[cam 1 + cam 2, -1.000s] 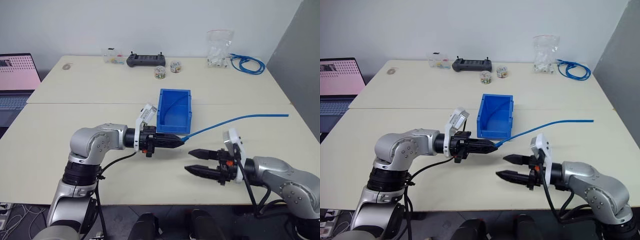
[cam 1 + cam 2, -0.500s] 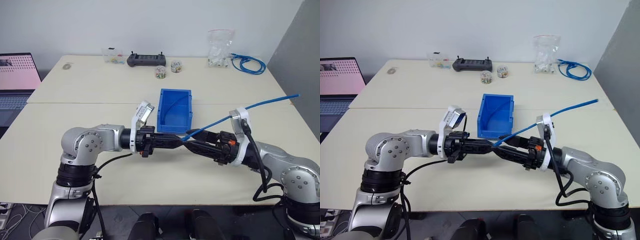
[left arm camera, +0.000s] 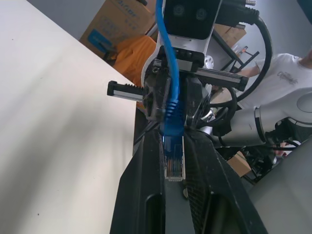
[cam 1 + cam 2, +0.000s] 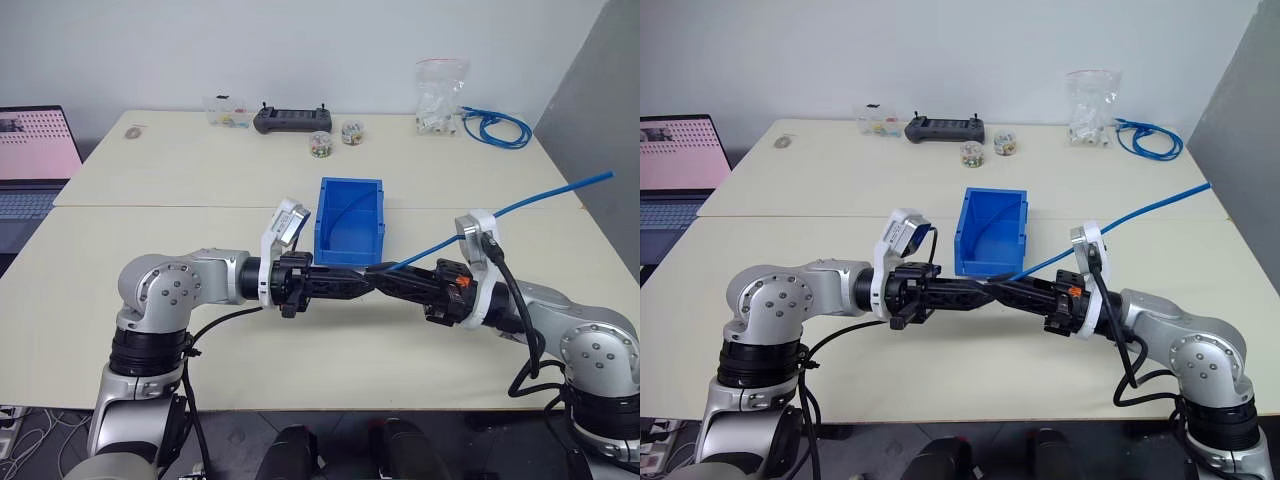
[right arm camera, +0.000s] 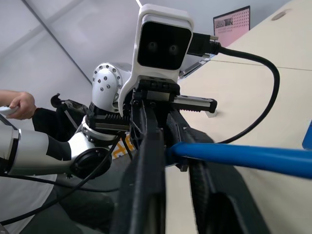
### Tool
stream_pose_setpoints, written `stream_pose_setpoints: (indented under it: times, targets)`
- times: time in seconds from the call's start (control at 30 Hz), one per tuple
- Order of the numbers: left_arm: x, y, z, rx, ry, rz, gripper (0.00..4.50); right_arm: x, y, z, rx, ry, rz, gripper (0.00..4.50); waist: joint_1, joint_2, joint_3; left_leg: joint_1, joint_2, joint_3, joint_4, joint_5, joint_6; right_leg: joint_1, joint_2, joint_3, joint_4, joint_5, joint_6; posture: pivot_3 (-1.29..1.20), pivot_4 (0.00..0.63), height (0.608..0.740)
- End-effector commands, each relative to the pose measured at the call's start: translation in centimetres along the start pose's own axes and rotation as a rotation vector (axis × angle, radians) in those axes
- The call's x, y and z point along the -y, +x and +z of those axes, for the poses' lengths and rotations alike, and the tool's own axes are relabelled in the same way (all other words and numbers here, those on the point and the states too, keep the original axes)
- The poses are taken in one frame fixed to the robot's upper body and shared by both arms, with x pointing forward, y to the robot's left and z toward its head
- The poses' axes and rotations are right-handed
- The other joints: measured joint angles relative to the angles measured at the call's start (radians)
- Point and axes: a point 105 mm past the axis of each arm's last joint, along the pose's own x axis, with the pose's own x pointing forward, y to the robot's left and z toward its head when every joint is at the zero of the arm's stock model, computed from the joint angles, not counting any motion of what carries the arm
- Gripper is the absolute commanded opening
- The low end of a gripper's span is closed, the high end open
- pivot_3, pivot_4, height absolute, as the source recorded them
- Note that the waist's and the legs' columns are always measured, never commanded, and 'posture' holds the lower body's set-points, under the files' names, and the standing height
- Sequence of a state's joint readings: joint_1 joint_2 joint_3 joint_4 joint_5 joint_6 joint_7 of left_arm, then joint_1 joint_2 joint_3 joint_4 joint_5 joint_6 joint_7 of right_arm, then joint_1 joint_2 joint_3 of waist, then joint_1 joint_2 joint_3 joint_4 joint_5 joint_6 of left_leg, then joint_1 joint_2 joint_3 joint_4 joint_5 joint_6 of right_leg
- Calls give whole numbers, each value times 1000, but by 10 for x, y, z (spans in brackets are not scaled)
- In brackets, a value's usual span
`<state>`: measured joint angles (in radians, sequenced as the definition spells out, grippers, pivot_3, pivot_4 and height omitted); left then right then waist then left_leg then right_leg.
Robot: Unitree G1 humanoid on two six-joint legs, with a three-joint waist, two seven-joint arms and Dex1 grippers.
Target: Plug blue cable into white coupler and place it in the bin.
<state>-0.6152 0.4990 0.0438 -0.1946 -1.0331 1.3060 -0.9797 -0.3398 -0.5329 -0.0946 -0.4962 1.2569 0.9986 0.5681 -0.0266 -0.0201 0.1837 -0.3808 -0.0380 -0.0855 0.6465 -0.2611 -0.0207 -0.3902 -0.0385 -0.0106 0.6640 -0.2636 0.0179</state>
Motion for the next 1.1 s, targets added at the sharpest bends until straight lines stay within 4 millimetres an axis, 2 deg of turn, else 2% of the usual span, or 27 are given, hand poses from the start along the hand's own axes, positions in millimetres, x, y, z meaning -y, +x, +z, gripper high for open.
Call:
stream_pose_setpoints:
  times: [0.03, 0.23, 0.3, 0.43, 0.67, 0.87, 1.1]
  targets:
    - [6, 0, 5, 14, 46, -16, 270, -12, 1, 4, -14, -14, 60, 122, 0, 0, 0, 0, 0, 0, 0, 0, 0, 0, 0, 0, 0, 0, 0, 0, 150, 740]
    - [8, 1, 9, 38, 76, -37, 270, -16, 1, 3, -27, -9, 81, 108, 0, 0, 0, 0, 0, 0, 0, 0, 0, 0, 0, 0, 0, 0, 1, 0, 150, 740]
    - [6, 1, 9, 40, 75, -29, 972, -16, 1, 3, -28, -7, 82, 108, 0, 0, 0, 0, 0, 0, 0, 0, 0, 0, 0, 0, 0, 0, 1, 0, 150, 740]
    - [6, 0, 9, 35, 71, -35, 1857, -14, 1, 2, -25, -8, 68, 91, 0, 0, 0, 0, 0, 0, 0, 0, 0, 0, 0, 0, 0, 0, 1, 0, 150, 740]
    - [11, -4, 7, 34, 86, -20, 3163, 8, -7, 1, -24, -19, -43, 89, 0, 0, 0, 0, 0, 0, 0, 0, 0, 0, 0, 0, -1, 0, 1, 0, 150, 740]
    - [16, -18, 6, 44, 138, 73, 4417, 35, -18, 4, -6, -39, -154, 89, 1, 0, 0, 0, 0, 1, -1, 0, 0, -1, 0, 0, 0, 0, 1, 0, 150, 740]
    - [-5, -48, -13, 112, 197, 436, 4500, 50, -27, 5, -3, -67, -224, 82, 0, 0, 0, 0, 1, 2, -1, 0, 0, -1, 0, 2, -1, 0, 0, 0, 150, 740]
